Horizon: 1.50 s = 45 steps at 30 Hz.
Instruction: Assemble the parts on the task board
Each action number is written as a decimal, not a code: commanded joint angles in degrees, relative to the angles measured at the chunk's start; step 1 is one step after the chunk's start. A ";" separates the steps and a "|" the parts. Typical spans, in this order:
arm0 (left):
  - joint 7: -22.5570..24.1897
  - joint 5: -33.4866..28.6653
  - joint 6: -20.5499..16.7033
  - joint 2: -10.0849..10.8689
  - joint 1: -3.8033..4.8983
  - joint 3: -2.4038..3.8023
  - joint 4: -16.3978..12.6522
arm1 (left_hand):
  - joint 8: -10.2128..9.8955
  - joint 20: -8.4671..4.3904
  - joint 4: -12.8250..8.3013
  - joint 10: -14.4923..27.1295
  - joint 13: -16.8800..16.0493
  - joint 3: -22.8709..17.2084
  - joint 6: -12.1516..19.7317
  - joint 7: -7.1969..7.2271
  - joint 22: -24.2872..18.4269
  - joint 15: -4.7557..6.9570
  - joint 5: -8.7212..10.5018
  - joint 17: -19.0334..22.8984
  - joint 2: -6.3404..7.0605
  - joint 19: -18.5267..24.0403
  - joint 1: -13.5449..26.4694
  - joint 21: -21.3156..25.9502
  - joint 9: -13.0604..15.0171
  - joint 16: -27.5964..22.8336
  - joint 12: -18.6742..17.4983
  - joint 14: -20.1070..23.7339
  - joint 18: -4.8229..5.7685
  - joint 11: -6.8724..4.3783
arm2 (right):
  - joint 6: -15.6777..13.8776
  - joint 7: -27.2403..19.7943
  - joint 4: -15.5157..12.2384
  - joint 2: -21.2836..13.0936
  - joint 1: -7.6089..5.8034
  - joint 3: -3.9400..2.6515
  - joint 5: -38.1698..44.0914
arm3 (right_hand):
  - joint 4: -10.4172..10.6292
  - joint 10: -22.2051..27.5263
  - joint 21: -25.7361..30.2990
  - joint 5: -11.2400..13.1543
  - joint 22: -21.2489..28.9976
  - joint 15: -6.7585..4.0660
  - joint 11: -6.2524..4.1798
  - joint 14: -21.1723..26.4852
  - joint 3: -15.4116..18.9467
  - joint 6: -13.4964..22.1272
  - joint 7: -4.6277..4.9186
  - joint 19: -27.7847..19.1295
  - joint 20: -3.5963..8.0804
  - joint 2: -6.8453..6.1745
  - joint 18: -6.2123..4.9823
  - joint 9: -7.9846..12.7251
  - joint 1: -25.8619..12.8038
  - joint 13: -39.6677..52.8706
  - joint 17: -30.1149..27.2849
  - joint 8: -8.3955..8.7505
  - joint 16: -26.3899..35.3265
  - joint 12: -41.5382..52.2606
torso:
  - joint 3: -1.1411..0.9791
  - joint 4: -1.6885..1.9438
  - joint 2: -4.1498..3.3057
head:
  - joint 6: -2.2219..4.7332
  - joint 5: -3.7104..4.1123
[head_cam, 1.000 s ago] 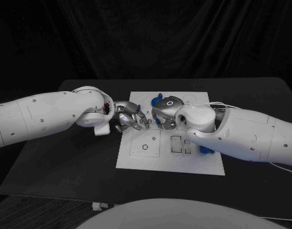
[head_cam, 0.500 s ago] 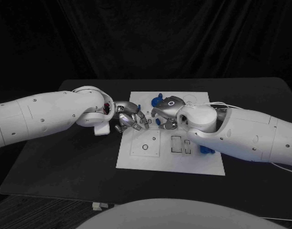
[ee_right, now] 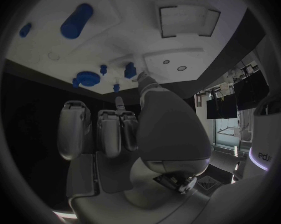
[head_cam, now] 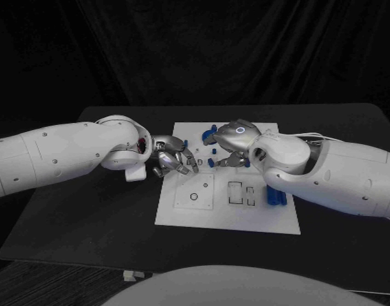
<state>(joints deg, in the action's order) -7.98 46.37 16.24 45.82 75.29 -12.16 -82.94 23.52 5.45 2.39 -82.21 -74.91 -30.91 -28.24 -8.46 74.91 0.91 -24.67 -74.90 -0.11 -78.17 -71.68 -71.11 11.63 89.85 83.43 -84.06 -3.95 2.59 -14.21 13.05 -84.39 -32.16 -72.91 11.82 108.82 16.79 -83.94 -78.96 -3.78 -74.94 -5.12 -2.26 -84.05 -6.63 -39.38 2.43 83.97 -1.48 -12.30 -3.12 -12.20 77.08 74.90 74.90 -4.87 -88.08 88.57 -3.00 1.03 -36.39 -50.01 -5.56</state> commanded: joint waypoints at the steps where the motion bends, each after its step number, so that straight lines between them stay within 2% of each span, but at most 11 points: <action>1: 2.77 -0.33 -3.64 0.14 -0.03 0.06 -0.59 | 0.26 0.47 0.55 -0.29 -7.78 0.56 -1.90 -0.54 9.36 -0.70 1.08 -15.10 0.17 -0.34 0.05 -0.63 -0.53 0.15 0.42 -5.94 -0.32 0.59 | -6.79 -1.79 -2.25 -1.94 -1.96 -0.10 -3.35 | 0.13 -3.98 0.56 0.84 -11.43 -0.56 -0.35 -4.66 0.49 -0.65 -0.02 0.63 0.56 0.17 0.36 0.14 -1.41 11.32 10.35 -0.37 0.38 -0.23 | 0.00 0.04 -0.01 | 0.01 0.06; 7: 3.74 -0.33 -6.67 0.44 0.32 0.07 -1.46 | 0.93 1.12 2.32 -0.94 -8.20 2.92 -6.33 -1.06 9.50 -1.46 1.71 -15.10 0.13 -0.86 0.31 -1.15 -1.30 0.15 0.99 -5.94 -0.19 1.49 | -12.77 -5.81 -5.79 -6.78 -5.96 -0.09 -9.62 | -0.02 -4.44 -0.05 0.09 -11.63 -0.09 0.37 -4.83 -0.37 -5.89 0.91 0.95 0.25 3.42 0.54 -0.43 -5.77 12.10 10.91 -3.15 0.11 0.13 | -0.02 0.02 0.01 | 0.01 0.24; 9: 3.85 -0.33 -7.67 0.42 0.66 0.07 -1.71 | 2.60 1.42 3.07 -0.98 -8.21 4.13 -10.09 -0.75 9.49 -1.76 1.95 -15.10 -0.23 -0.89 0.31 -1.11 -0.86 0.15 1.06 -5.94 -0.20 1.74 | -14.22 -7.67 -6.22 -8.40 -7.03 -0.09 -11.90 | 0.11 -5.11 -0.95 0.39 -11.91 -0.46 -0.23 -5.08 0.16 -7.77 -0.08 1.38 0.28 3.50 0.70 -0.97 -10.80 13.33 11.76 -4.20 -0.33 0.67 | -0.02 0.03 0.02 | 0.01 0.46; 12: 3.24 -0.33 -8.44 0.28 1.35 0.07 -1.93 | 5.41 1.21 4.04 -0.94 -8.12 6.46 -13.62 0.40 9.45 -1.18 2.08 -15.10 -0.77 -0.84 -0.06 -0.93 0.16 0.15 1.05 -5.94 -0.33 0.91 | -15.56 -10.34 -6.61 -11.49 -8.21 -0.08 -19.58 | 0.17 -5.57 -1.43 0.79 -12.05 -0.18 0.28 -5.20 0.04 -10.50 0.94 1.58 0.39 4.38 0.84 -1.93 -16.08 14.19 12.21 -5.76 -0.55 1.04 | -0.09 0.03 0.02 | 0.01 0.41; 16: 1.40 -0.33 -8.39 -0.19 2.37 0.07 -1.82 | 8.98 0.50 9.26 -1.15 -8.18 10.72 -16.60 1.86 9.46 -0.32 2.87 -15.10 -1.65 -0.93 3.02 -0.86 1.84 0.15 1.19 -5.94 -0.32 -0.21 | -15.68 -12.19 -6.63 -14.14 -8.76 -0.08 -28.08 | 0.08 -5.92 -2.02 0.19 -12.21 0.56 1.17 -5.33 1.11 -13.19 1.87 1.81 -0.26 10.65 0.97 -3.28 -23.62 14.84 12.67 -7.82 -0.78 1.32 | -0.06 0.01 0.10 | 0.01 0.26; 18: 0.42 -0.33 -8.38 -0.59 2.89 0.07 -1.56 | 10.19 0.02 12.21 -1.32 -8.30 12.75 -18.03 2.60 9.49 0.20 4.30 -15.10 -1.73 -1.05 4.38 -0.91 2.55 0.15 1.35 -5.94 -0.29 -0.84 | -15.55 -12.76 -6.68 -15.09 -8.89 -0.08 -30.79 | -0.01 -6.06 -2.44 -5.74 -12.32 0.87 1.42 -5.39 3.51 -13.67 2.10 1.94 -0.57 12.67 1.04 -3.87 -27.01 15.10 12.92 -8.43 -0.91 1.43 | -0.08 0.00 0.15 | 0.01 0.22; 23: -3.54 -0.33 -7.26 -2.30 4.19 0.08 -0.39 | 11.15 -1.08 14.53 -1.91 -8.76 17.52 -23.49 4.10 9.62 1.29 7.24 -15.10 -3.13 -1.46 10.24 -1.14 3.73 0.15 1.81 -5.94 -0.19 -2.00 | -15.37 -13.84 -6.90 -16.84 -9.03 -0.08 -34.89 | 0.00 -6.06 -3.40 -7.31 -12.60 0.96 1.55 -5.56 6.03 -14.83 2.04 2.35 -0.72 15.07 1.24 -4.55 -28.84 15.10 13.56 -9.29 -1.22 1.43 | -0.19 -0.01 0.17 | 0.01 0.31; 28: -8.15 -0.33 -3.54 -4.63 5.56 0.09 1.32 | 8.00 -1.94 14.48 -3.76 -10.61 23.68 -26.63 4.86 9.76 2.12 10.05 -15.10 -5.19 -1.92 19.23 -1.49 3.58 0.15 3.26 -5.94 -0.07 -2.84 | -14.74 -14.27 -7.26 -17.64 -8.59 -0.07 -36.50 | -0.11 -6.06 -3.93 -8.01 -12.75 1.21 1.93 -5.67 6.75 -15.24 2.04 2.60 -0.85 15.56 1.36 -4.80 -27.89 15.10 13.95 -9.56 -1.40 1.43 | -0.44 -0.13 0.24 | 0.01 0.25; 31: -12.01 -0.92 -0.05 -6.36 6.26 0.09 2.62 | 3.66 -1.97 14.42 -4.78 -11.65 25.39 -27.45 4.52 9.88 2.04 7.70 -15.10 -6.35 -2.39 19.39 -1.86 2.42 0.15 4.04 -5.94 0.06 -2.65 | -14.07 -14.22 -7.42 -17.98 -7.98 -0.07 -36.95 | -0.11 -6.06 -4.02 -8.40 -12.77 1.33 2.05 -5.67 7.18 -15.12 2.16 2.64 -0.98 15.82 1.38 -4.87 -27.34 15.10 13.93 -9.53 -1.39 1.43 | -0.57 -0.14 0.24 | 0.01 -0.05; 40: -19.57 -8.42 4.70 -10.36 7.08 0.10 6.62 | -4.13 -1.55 13.58 -6.03 -13.06 26.09 -28.54 3.71 10.02 1.55 4.20 -15.10 -6.00 -2.99 13.44 -2.07 -0.36 0.15 5.04 -5.94 0.15 -2.01 | -12.79 -14.03 -7.24 -18.18 -6.72 -0.06 -37.36 | -0.12 -6.06 -3.99 -9.42 -12.74 1.60 2.36 -5.66 7.99 -14.76 2.35 2.60 -1.22 16.40 1.36 -5.01 -26.10 15.10 13.87 -9.45 -1.37 1.43 | -0.51 -0.16 0.22 | 0.01 -0.10; 45: -15.77 -9.18 4.16 -10.58 7.16 0.10 7.00 | -7.48 -1.44 10.77 -5.70 -12.75 23.85 -28.97 3.47 10.00 1.43 6.74 -15.10 -5.30 -2.94 6.29 -1.78 -1.35 0.15 4.77 -5.94 0.12 -1.85 | -12.10 -13.83 -7.16 -18.20 -6.39 -0.06 -37.40 | -0.12 -6.06 -4.01 -9.44 -12.75 1.61 2.38 -5.66 8.02 -14.76 2.35 2.62 -1.23 16.43 1.37 -5.02 -26.06 15.10 13.88 -9.45 -1.37 1.43 | -0.41 -0.06 0.21 | 0.01 0.13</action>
<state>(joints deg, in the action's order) -24.96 40.22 18.80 35.27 82.27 -12.12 -75.96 16.57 3.78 13.85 -84.03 -74.91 -6.61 -57.27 -4.77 74.90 2.68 -18.87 -74.95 -5.53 -80.83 -64.02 -72.99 10.44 89.85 88.26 -84.15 -3.95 0.31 -27.24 -0.51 -91.52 -50.28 -79.50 11.81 72.09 16.68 -83.93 -82.70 -13.06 -74.91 -3.88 -0.19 -84.05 1.18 -54.33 4.45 84.03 -2.26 4.00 -2.21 -17.16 50.45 74.95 74.90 -14.25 -89.30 89.70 -3.49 0.90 -36.14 -50.01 -5.42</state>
